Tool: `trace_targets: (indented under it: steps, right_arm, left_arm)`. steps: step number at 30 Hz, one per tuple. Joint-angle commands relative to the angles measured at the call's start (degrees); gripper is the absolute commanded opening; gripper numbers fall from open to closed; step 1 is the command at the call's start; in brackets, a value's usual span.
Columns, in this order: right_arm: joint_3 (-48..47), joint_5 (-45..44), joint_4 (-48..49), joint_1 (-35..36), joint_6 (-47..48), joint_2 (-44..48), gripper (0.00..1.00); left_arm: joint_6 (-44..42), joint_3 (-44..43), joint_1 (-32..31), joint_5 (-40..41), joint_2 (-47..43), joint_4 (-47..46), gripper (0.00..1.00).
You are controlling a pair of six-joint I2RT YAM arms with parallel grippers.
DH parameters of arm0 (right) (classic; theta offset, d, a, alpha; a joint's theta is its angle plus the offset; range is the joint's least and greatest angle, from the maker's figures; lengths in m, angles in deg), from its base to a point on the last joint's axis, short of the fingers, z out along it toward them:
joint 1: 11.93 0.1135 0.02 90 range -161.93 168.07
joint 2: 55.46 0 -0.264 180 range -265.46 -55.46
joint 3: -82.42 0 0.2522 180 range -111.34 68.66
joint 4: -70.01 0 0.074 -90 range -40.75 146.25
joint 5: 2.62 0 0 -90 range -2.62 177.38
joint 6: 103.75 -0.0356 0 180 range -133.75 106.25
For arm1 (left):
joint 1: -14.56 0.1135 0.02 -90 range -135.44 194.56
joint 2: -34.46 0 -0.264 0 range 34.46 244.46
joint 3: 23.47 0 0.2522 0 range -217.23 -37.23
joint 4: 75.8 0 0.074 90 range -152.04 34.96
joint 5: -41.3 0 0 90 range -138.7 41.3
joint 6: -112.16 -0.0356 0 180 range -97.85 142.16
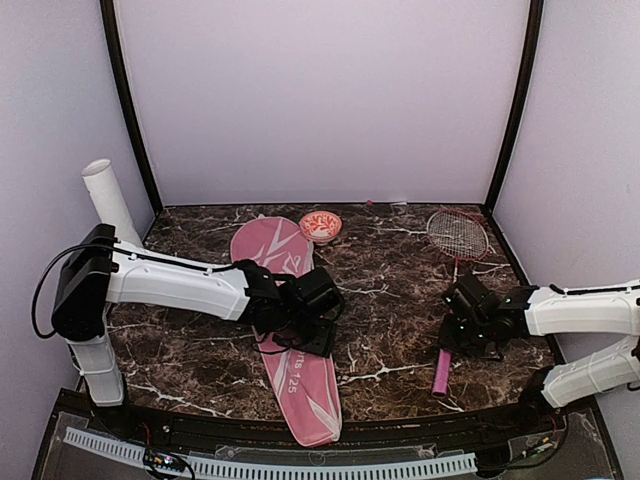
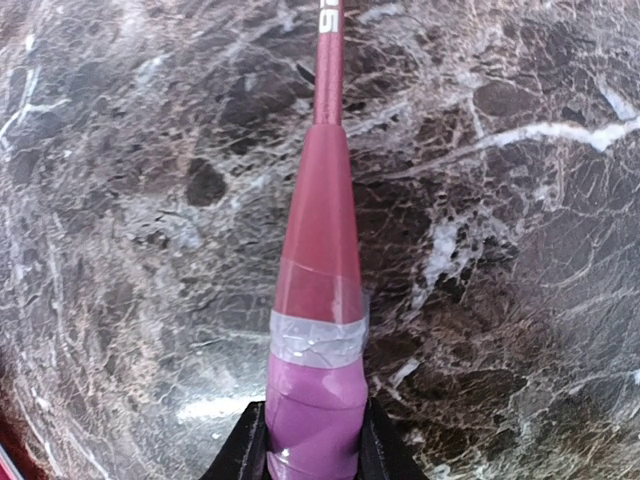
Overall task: Pack up the badminton gear
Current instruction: Pick up the racket from the corner of the board, then pick up the racket bag from the center of the board.
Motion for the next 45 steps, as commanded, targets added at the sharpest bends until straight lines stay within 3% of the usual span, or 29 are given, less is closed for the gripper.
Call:
trace_targets:
  steps: [1,5,15,20,31,38,45]
  right_arm:
    - [0.30,-0.85,0.41,-0.18,1.75,2.34,0.17]
    - [-0.20,-0.12,0.67,-0.21,2.87,2.78,0.16]
    - [-1.85,1.17,-0.29,-0.10,6.08,3.09,0.11]
    - [-2.62,3.71,-4.01,1.19,8.26,5.41,0.00]
    - [-5.58,7.95,-16.56,16.25,6.20,11.14,0.00]
    - [-8.81,8.74,-21.58,28.69,5.38,12.31,0.00]
    - [-11.17,8.77,-28.80,35.47,4.43,12.92,0.00]
  left_arm:
    - [0.46,-4.65,-0.51,2.63,2.92,8.66,0.65]
    - [-0.23,-8.60,-1.09,4.41,5.96,14.47,0.63]
    - [1.27,-6.81,-1.41,4.13,3.95,16.94,0.18]
    - [3.80,-2.95,-1.35,6.97,-0.99,17.36,0.00]
    - [2.75,12.15,5.67,9.98,-17.00,7.98,0.00]
    - [0.14,15.97,7.27,13.96,-24.85,2.83,0.00]
    - [-0.34,18.09,7.73,12.73,-27.40,-0.80,0.00]
